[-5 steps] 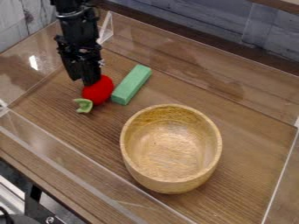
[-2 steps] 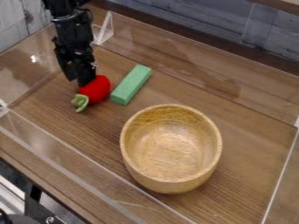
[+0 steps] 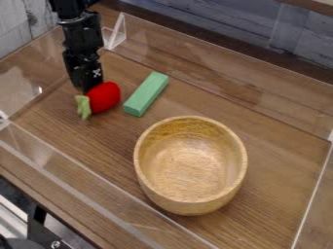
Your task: Move the red fruit to the left
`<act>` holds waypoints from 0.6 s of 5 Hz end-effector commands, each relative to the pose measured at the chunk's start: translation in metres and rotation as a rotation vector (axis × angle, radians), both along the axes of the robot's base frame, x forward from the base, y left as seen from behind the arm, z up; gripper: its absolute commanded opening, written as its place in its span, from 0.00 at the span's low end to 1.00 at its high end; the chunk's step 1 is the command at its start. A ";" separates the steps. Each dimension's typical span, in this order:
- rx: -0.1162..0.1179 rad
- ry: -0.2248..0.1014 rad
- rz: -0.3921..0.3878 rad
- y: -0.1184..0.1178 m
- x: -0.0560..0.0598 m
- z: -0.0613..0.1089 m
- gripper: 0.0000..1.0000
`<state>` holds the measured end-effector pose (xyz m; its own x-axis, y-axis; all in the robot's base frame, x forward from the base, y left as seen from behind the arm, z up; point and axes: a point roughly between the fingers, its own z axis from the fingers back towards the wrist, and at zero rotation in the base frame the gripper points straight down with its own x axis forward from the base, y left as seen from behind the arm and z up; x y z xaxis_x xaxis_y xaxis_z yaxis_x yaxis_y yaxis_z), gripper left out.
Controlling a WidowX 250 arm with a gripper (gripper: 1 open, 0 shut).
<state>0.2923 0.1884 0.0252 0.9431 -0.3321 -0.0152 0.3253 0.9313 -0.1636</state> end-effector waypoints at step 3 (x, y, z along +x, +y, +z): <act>0.013 -0.038 -0.022 0.011 0.018 0.000 0.00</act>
